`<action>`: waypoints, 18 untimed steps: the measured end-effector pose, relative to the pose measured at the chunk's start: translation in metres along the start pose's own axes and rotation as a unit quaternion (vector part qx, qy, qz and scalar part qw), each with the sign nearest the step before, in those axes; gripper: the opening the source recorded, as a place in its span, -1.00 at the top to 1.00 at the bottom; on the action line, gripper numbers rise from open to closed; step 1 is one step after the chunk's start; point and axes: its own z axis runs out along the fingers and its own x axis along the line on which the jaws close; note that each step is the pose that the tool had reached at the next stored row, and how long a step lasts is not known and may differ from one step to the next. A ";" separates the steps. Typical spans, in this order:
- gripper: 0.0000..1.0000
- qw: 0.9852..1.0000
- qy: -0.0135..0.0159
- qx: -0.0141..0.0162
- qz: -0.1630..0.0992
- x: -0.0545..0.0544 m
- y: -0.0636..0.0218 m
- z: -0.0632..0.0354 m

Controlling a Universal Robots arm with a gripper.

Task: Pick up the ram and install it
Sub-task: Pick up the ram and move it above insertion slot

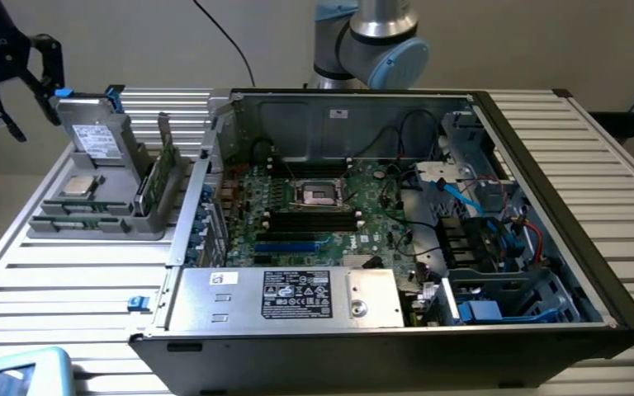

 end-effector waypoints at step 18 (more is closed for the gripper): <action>0.02 0.987 0.007 0.000 -0.162 0.000 0.0000 0.0000</action>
